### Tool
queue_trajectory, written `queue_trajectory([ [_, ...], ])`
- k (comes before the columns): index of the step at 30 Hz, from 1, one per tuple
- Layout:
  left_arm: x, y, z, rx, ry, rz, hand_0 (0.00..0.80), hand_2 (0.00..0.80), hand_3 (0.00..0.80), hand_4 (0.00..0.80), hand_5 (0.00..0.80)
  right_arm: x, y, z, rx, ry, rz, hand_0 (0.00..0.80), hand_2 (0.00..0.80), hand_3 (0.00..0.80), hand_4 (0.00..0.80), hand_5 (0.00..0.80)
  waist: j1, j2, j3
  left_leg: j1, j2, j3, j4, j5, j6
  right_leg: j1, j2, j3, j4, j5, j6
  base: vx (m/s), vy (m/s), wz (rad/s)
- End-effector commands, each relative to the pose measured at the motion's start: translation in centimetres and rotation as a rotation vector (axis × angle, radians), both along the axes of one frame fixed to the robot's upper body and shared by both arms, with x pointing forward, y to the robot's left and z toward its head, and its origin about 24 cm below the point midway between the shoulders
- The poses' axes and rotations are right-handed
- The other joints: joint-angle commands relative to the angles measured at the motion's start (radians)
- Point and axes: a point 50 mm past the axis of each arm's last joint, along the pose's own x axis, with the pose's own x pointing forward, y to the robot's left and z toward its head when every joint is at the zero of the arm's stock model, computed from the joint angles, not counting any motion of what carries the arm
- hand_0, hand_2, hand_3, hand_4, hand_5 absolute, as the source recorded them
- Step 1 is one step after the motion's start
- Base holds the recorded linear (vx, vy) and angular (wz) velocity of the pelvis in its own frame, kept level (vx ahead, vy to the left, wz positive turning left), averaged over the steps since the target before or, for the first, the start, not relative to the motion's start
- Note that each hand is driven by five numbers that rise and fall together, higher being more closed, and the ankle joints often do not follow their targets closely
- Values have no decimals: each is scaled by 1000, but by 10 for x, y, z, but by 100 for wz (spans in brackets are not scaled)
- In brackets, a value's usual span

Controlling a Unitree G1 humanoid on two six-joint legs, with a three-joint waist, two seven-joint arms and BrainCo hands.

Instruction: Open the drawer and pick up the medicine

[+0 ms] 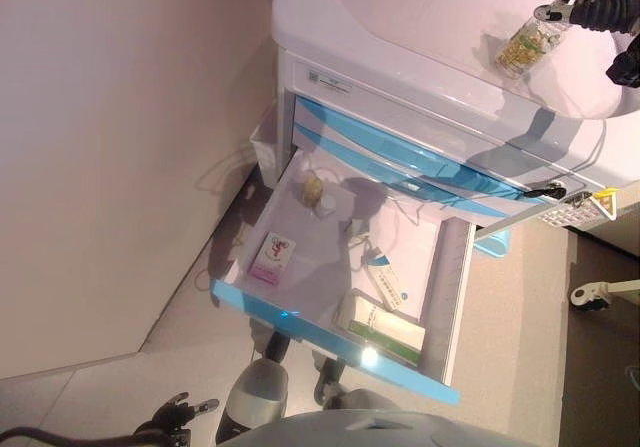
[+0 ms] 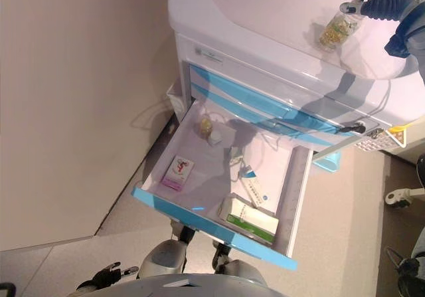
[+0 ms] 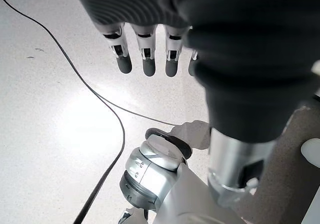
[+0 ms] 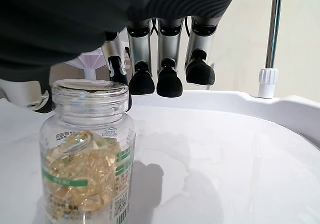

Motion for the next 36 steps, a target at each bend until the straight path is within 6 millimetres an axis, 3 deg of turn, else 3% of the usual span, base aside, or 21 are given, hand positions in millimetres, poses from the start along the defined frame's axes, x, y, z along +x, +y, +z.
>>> queue_trajectory([
  [1, -8, 11, 3, 26, 31, -4, 0, 0, 0, 0, 0, 1, 9, 7, -37, -21, 33, 565, 565, 565, 565, 565, 12, -16, -11, -27, -36, -58, 7, -61, -6, 26, 40, -4, 90, -79, 6, 0, 0, 0],
  [2, -8, 11, 3, 26, 30, -6, 0, 0, 0, 0, 0, 1, 10, 6, -42, -20, 42, 461, 461, 461, 461, 461, 12, -16, -11, -27, -37, -58, 7, -61, -5, 26, 40, -3, 90, -80, 6, 0, 0, 0],
  [3, -8, 11, 3, 26, 28, -6, 0, 0, 0, 0, 0, 1, 12, 7, -39, -21, 52, 132, 132, 132, 132, 132, 11, -16, -10, -28, -37, -57, 8, -61, -5, 25, 40, -3, 91, -80, 6, 0, 0, 0],
  [4, -8, 11, 3, 26, 28, -6, 0, 0, 0, 0, 0, 0, 12, 7, -37, -24, 56, 0, 0, 0, 0, 0, 11, -16, -9, -28, -37, -57, 8, -61, -5, 24, 40, -2, 92, -80, 6, 0, 0, 0],
  [13, -9, 12, 3, 25, 28, -15, 0, 0, 0, 0, 0, -2, 15, 11, -44, -63, 74, 0, 0, 0, 0, 0, 0, -15, -10, -25, -35, -49, 8, -63, -5, 22, 40, 6, 96, -80, 7, 0, 0, 0],
  [22, -12, 11, 2, 15, 25, -16, 0, 0, 0, 0, 0, -13, 7, 35, 51, -220, 58, 0, 0, 0, 0, 0, -7, -7, -19, -15, -34, -45, 5, -63, -6, 30, 40, 14, 93, -79, 9, 0, 2, -1],
  [31, -23, 9, 1, 11, 47, -22, 0, 0, 0, 0, 0, -41, 0, 78, 273, -544, 119, 0, 0, 0, 0, 0, -17, -3, -38, -2, -32, -40, -1, -63, -10, 41, 39, 18, 89, -79, 13, 0, 0, 0],
  [36, -29, 7, -1, 5, 67, -29, 0, 0, 0, 0, 0, -55, -1, 91, 462, -648, 223, 0, 0, 0, 0, 0, -37, 2, -57, 11, -32, -27, 0, -70, -10, 46, 36, 29, 92, -81, 14, -12, 20, -3],
])
